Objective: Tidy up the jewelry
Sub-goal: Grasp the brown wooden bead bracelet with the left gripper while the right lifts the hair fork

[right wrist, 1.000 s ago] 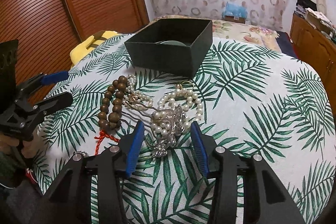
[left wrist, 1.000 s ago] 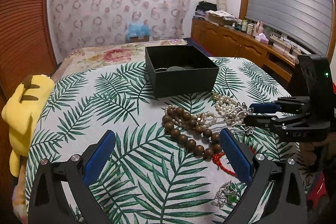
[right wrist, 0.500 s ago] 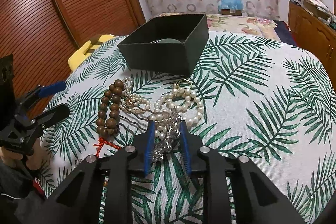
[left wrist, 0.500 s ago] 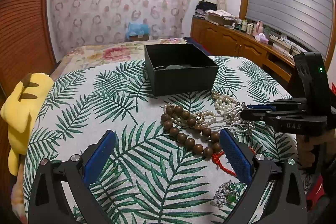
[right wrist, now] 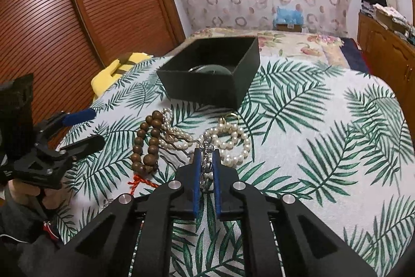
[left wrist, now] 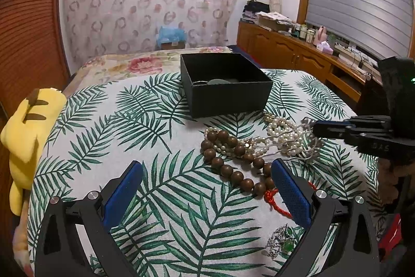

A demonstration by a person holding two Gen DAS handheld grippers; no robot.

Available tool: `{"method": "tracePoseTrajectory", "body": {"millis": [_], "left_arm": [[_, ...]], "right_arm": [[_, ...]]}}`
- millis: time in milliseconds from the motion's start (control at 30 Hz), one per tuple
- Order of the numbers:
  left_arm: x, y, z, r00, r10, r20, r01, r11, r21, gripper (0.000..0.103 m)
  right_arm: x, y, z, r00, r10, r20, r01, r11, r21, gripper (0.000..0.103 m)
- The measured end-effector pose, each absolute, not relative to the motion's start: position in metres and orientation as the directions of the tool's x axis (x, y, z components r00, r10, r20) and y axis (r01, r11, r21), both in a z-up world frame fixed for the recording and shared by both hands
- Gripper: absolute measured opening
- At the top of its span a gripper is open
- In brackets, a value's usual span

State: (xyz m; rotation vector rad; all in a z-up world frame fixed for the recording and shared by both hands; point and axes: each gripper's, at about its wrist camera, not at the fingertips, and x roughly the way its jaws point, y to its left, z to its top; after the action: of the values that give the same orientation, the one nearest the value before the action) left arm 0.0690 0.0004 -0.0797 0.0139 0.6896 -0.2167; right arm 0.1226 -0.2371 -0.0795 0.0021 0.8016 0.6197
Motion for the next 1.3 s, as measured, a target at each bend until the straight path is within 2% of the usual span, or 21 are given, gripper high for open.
{"method": "tracePoseTrajectory", "body": {"millis": [233, 300, 367, 533, 800, 867, 933, 967, 1133, 1300], "left_arm": [[0.082, 0.0, -0.085, 0.728, -0.198, -0.656, 0.209, 0.976, -0.062, 0.095], [0.088, -0.002, -0.088, 0.711, -0.205, -0.672, 0.22, 0.973, -0.064, 0.084], [0.095, -0.003, -0.091, 0.686, -0.216, -0.695, 0.23, 0.97, -0.075, 0.065], [0.116, -0.005, -0.103, 0.624, -0.238, -0.744, 0.234, 0.966, -0.113, 0.043], [0.122, -0.019, -0.109, 0.627, -0.184, -0.757, 0.236, 0.971, -0.041, 0.041], [0.121, -0.02, -0.109, 0.624, -0.188, -0.759, 0.244, 0.969, -0.04, 0.029], [0.12, -0.02, -0.107, 0.625, -0.179, -0.76, 0.247, 0.969, -0.025, 0.023], [0.12, -0.021, -0.108, 0.621, -0.17, -0.765, 0.25, 0.968, -0.012, 0.013], [0.115, -0.022, -0.107, 0.625, -0.171, -0.761, 0.27, 0.963, 0.005, 0.012], [0.107, -0.021, -0.09, 0.666, -0.19, -0.721, 0.271, 0.963, -0.003, 0.012]], "right_arm": [[0.119, -0.245, -0.068, 0.56, 0.52, -0.645, -0.519, 0.827, 0.216, 0.009], [0.119, -0.246, -0.066, 0.57, 0.516, -0.64, -0.519, 0.829, 0.206, 0.009], [0.119, -0.247, -0.064, 0.573, 0.517, -0.636, -0.521, 0.829, 0.205, 0.009], [0.12, -0.248, -0.062, 0.583, 0.513, -0.631, -0.523, 0.83, 0.192, 0.009], [0.121, -0.247, -0.058, 0.589, 0.514, -0.624, -0.526, 0.83, 0.187, 0.009], [0.121, -0.246, -0.058, 0.589, 0.513, -0.624, -0.526, 0.83, 0.186, 0.009], [0.122, -0.247, -0.058, 0.589, 0.513, -0.624, -0.526, 0.83, 0.185, 0.009], [0.122, -0.246, -0.058, 0.59, 0.512, -0.624, -0.525, 0.831, 0.185, 0.009], [0.121, -0.246, -0.058, 0.588, 0.515, -0.624, -0.527, 0.829, 0.188, 0.009], [0.122, -0.245, -0.054, 0.591, 0.512, -0.623, -0.529, 0.829, 0.179, 0.009]]}}
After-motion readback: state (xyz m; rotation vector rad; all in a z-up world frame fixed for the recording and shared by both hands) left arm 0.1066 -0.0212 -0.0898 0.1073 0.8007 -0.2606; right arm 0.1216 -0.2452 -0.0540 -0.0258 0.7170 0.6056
